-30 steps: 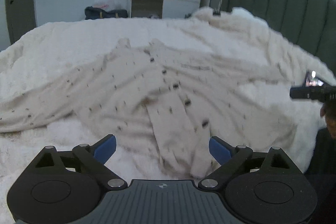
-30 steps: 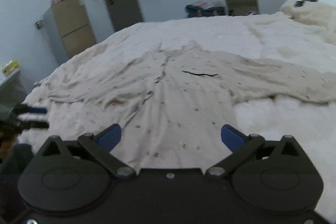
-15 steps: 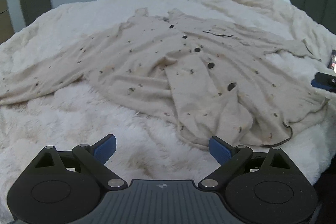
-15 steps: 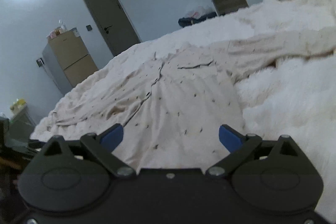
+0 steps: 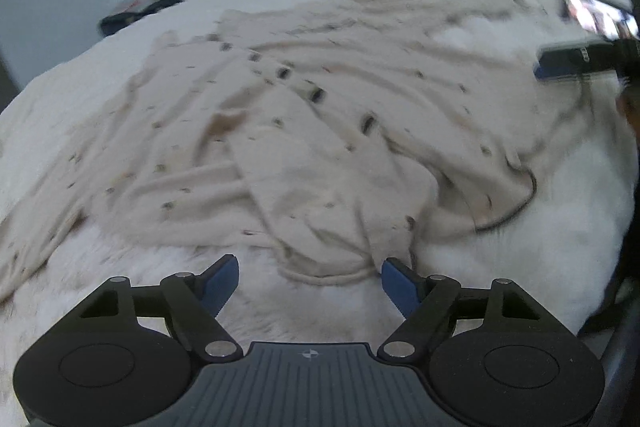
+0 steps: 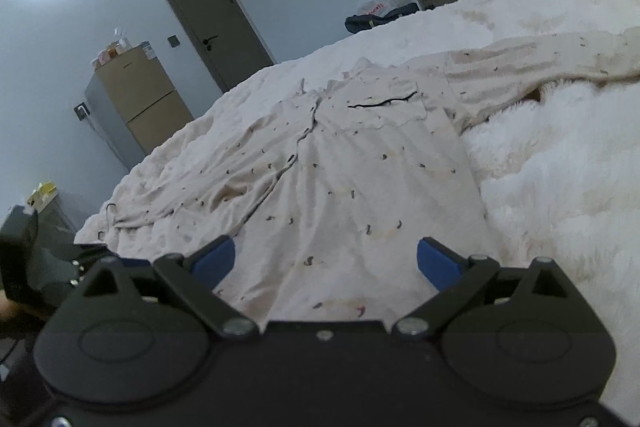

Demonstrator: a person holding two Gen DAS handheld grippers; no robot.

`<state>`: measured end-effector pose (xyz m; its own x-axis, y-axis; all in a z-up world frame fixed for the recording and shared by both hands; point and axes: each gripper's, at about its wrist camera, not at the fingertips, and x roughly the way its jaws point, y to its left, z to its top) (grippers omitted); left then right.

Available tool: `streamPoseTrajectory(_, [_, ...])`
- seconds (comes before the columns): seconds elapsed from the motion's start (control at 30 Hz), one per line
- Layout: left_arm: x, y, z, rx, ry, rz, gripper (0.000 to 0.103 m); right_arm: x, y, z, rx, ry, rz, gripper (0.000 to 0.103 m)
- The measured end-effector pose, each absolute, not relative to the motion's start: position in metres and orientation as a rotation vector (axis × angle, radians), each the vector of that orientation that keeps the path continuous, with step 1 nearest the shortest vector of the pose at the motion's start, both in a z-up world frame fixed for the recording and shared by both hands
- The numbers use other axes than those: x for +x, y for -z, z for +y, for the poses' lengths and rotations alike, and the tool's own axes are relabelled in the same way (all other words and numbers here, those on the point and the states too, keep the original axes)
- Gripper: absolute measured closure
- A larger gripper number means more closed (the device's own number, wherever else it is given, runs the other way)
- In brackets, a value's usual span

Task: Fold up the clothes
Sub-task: 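Grasp the shirt front near the buttons with the left gripper and pull it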

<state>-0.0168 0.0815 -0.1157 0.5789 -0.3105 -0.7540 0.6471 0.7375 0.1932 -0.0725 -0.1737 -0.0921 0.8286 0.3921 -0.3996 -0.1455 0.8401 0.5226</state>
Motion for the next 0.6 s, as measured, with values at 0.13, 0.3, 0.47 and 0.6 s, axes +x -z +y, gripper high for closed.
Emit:
streamPoseTrajectory(0.13, [-0.02, 0.114, 0.072, 0.527, 0.662, 0.738, 0.028, -0.071, 0.095, -0.178, 0.526, -0.285, 0.527, 0.004])
streamPoseTrajectory(0.3, [-0.01, 0.127, 0.068, 0.608, 0.628, 0.777, 0.087, -0.07, 0.097, -0.177, 0.53, -0.282, 0.529, 0.004])
streamPoseTrajectory(0.47, [0.003, 0.092, 0.08, 0.488, 0.586, 0.74, 0.098, -0.071, 0.098, -0.173, 0.505, -0.299, 0.525, 0.004])
streamPoseTrajectory(0.6, [0.034, 0.027, 0.1, 0.236, 0.559, 0.669, 0.098, -0.069, 0.099, -0.169, 0.506, -0.305, 0.534, 0.004])
